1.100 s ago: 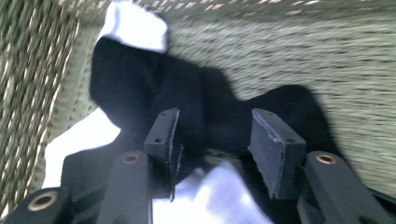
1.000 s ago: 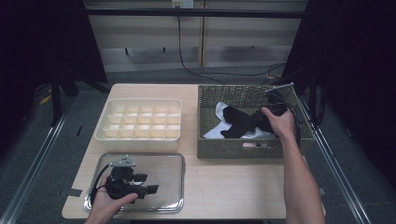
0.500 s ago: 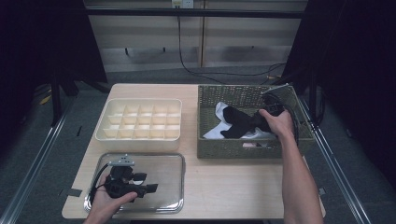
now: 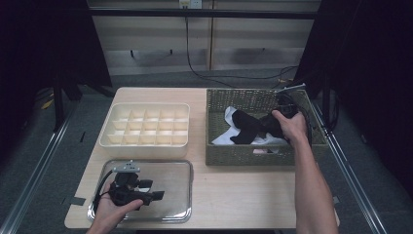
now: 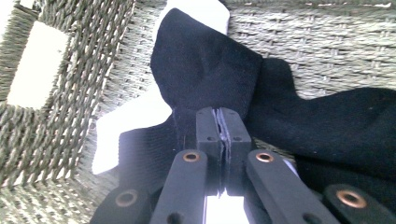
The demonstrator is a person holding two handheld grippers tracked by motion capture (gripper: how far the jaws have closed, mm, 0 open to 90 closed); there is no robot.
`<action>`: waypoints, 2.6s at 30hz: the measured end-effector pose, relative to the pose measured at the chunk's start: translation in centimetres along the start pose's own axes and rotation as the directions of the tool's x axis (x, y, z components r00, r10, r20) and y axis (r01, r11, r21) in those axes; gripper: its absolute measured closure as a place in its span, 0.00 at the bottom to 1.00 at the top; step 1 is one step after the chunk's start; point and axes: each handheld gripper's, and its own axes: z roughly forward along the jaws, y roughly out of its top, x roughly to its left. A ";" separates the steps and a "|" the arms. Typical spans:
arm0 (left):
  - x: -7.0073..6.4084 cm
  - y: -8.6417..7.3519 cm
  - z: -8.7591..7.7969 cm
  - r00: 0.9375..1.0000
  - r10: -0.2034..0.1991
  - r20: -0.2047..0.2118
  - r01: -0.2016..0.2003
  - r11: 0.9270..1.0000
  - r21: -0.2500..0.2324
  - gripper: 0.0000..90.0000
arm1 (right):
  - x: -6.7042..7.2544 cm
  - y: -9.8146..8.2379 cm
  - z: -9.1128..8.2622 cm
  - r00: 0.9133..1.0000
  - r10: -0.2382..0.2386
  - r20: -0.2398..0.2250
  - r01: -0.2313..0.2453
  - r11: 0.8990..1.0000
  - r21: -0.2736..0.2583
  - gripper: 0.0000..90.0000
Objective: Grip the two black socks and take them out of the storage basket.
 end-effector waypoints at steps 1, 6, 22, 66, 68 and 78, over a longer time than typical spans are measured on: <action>0.0 0.0 0.0 1.000 -0.002 -0.001 0.002 1.000 0.000 0.33 | 0.2 0.1 -0.1 1.000 -0.002 -0.006 0.002 1.000 -0.003 0.99; 0.1 0.0 -0.1 1.000 -0.004 -0.003 0.004 1.000 -0.001 0.33 | 1.3 0.7 -0.8 0.999 -0.024 -0.044 0.023 0.999 -0.032 0.99; 0.0 -0.1 0.0 1.000 0.002 -0.001 -0.002 1.000 0.005 0.33 | 3.9 2.0 -5.6 0.992 -0.074 -0.106 0.057 0.987 -0.151 0.99; 0.7 0.1 -0.2 0.999 -0.025 -0.019 0.025 1.000 -0.019 0.31 | 8.1 3.2 -15.7 0.979 -0.151 -0.137 0.093 0.929 -0.358 0.99; 0.6 0.1 -0.2 1.000 -0.027 -0.015 0.027 0.999 -0.019 0.31 | 8.2 3.2 -15.9 0.978 -0.152 -0.145 0.090 0.927 -0.364 0.99; 0.6 0.1 0.0 0.999 -0.029 -0.015 0.029 0.999 -0.021 0.31 | 9.1 2.8 -17.9 0.977 -0.155 -0.146 0.083 0.909 -0.408 0.99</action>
